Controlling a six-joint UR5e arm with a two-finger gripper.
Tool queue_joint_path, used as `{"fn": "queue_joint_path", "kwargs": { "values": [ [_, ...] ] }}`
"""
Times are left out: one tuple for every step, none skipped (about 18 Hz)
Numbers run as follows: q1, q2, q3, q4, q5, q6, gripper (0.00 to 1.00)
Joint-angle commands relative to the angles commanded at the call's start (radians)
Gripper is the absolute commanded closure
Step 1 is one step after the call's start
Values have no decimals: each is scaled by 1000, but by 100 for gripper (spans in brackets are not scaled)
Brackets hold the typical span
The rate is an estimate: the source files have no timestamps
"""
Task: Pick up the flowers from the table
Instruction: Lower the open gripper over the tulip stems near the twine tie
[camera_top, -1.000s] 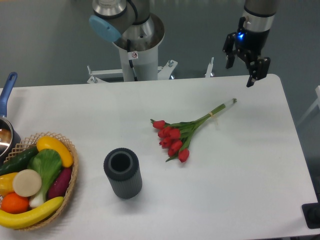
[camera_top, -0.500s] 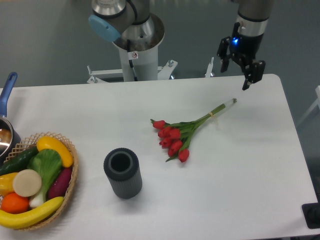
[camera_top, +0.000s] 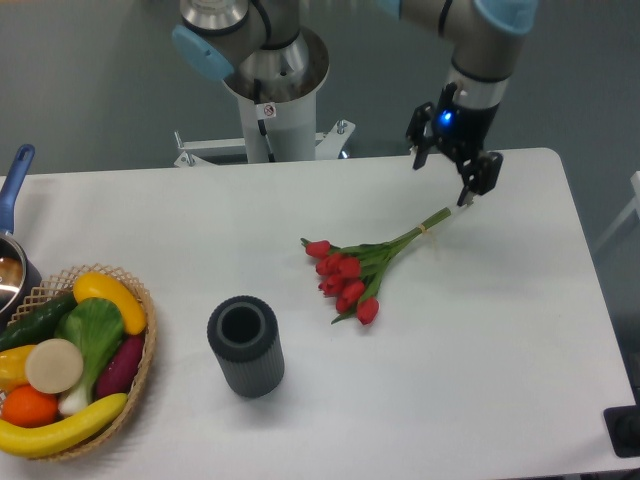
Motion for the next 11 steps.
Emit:
{"fn": "queue_joint_path", "kwargs": {
  "values": [
    [-3,-3,-29,63,0,0,0],
    [-9,-14,-55,117,0,-6,0],
    [-14,-24,-65,150,2,-23,0],
    [-21,-37,-60,154,2,-47,0],
    [-32,-49,-59,155,3,-73,0],
    [-41,-64,-59,161,3,-99,0],
    [-54,-81,-57,166,5,-121,0],
    [-66,-95,-57,166,6,-133,0],
    [-72,-106,-57,165,9,-141,0],
    [-75,-110,-59,166,15,-144,0],
    [-81,-118,-59,166,23,-147,0]
  ]
}}
